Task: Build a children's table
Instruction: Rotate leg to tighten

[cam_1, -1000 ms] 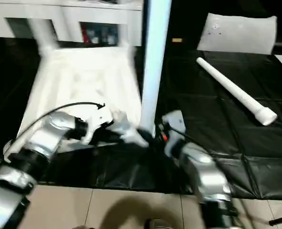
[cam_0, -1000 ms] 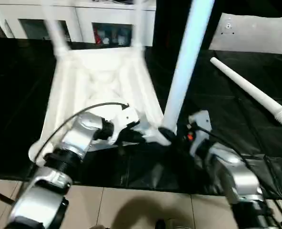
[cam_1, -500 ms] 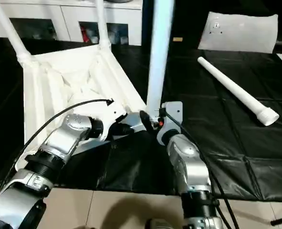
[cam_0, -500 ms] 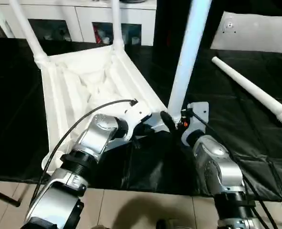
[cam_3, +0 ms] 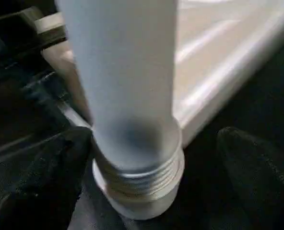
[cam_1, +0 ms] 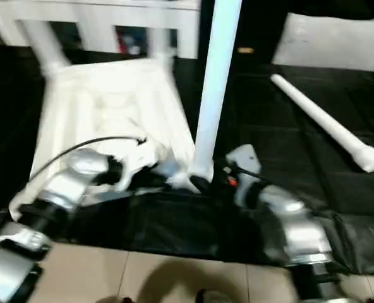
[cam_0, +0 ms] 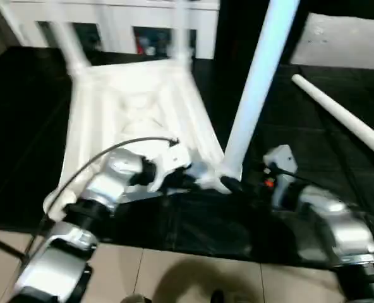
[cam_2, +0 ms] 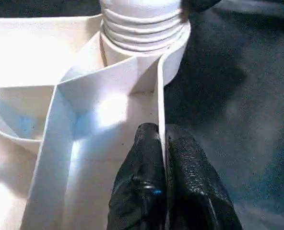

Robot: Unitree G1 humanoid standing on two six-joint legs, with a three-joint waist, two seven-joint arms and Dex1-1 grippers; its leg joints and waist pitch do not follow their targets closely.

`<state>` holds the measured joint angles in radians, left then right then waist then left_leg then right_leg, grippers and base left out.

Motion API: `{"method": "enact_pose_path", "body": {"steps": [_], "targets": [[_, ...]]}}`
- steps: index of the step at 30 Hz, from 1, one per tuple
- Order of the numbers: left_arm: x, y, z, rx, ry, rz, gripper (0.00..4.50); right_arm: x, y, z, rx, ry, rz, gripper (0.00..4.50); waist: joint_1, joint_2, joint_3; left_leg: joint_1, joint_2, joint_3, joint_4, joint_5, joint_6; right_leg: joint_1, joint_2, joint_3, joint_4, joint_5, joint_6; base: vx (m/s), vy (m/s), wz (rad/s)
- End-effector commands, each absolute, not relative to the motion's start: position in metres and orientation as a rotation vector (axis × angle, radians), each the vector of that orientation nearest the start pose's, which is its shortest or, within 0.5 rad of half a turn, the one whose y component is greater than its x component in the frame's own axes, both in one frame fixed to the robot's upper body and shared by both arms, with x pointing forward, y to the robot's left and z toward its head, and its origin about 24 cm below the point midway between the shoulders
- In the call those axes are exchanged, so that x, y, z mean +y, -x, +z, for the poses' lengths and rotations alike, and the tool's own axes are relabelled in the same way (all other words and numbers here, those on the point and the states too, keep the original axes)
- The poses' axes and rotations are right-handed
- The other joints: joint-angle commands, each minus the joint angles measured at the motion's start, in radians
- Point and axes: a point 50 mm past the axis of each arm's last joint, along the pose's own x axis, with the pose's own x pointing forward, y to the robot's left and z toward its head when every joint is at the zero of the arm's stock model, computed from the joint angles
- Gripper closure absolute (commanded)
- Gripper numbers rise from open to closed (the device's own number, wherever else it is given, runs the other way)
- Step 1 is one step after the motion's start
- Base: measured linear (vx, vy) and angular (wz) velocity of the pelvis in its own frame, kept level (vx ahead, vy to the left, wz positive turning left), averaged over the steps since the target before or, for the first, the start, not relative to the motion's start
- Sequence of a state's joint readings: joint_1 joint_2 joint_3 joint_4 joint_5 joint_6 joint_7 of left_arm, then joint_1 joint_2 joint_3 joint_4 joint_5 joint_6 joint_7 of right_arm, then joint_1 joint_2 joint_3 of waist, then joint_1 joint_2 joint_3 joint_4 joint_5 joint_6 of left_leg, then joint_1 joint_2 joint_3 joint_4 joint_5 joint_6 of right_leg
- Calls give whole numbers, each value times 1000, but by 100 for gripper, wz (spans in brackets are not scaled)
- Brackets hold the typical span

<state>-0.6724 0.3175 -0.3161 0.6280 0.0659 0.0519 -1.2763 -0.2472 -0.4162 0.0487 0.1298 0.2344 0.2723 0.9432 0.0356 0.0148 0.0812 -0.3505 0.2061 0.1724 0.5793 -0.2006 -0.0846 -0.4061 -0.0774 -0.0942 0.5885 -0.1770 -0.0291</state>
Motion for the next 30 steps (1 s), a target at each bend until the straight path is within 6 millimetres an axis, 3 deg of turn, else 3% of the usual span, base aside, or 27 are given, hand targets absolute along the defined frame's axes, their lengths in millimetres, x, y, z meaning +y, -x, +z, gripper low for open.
{"method": "enact_pose_path", "body": {"steps": [1, 6, 9, 12, 14, 18, 23, 30], "targets": [[104, -318, 65, 402, -472, -1557, 450, -171, -275, 71, 224, 129, 1073, 4, -3, -8, -64, -1, 25, 2, -59, -113, 121, 62, -63, 59, -65, -166, -231, 0, 0, 0], [113, -317, 64, 433, -504, -1650, 450, -172, -267, 74, 271, 186, 1263, 4, 6, -9, -66, -5, 24, 2, -55, -99, 137, 67, -63, 56, -59, -131, -243, 0, 0, 0], [117, -317, 64, 446, -552, -1698, 450, -173, -268, 73, 296, 204, 1323, 43, 11, -12, -64, -6, 24, 2, -55, -107, 134, 65, -65, 55, -62, -174, -232, 0, 0, 0], [118, -317, 64, 452, -578, -1718, 450, -171, -271, 74, 296, 212, 1340, 65, 15, -9, -62, -4, 26, 2, -55, -115, 123, 61, -66, 56, -65, -196, -229, 0, 0, 0], [117, -317, 64, 451, -583, -1726, 450, -170, -273, 74, 294, 216, 1347, 84, 19, -12, -63, -1, 29, 3, -56, -116, 116, 60, -66, 57, -61, -180, -237, 0, 0, 0], [116, -318, 66, 443, -585, -1747, 450, -166, -275, 75, 289, 228, 1375, 129, 23, -12, -63, -2, 30, 2, -56, -102, 117, 62, -65, 57, -54, -134, -250, 0, 0, 0], [115, -318, 65, 440, -590, -1768, 450, -164, -275, 73, 297, 238, 1402, 173, 24, -14, -62, -3, 28, 2, -55, -106, 119, 64, -67, 57, -56, -149, -246, 0, 0, 0], [117, -318, 63, 449, -612, -1768, 450, -160, -274, 68, 308, 240, 1415, 197, 24, -15, -60, -4, 28, 2, -56, -114, 115, 63, -66, 57, -58, -166, -240, 0, 0, 0]]}}
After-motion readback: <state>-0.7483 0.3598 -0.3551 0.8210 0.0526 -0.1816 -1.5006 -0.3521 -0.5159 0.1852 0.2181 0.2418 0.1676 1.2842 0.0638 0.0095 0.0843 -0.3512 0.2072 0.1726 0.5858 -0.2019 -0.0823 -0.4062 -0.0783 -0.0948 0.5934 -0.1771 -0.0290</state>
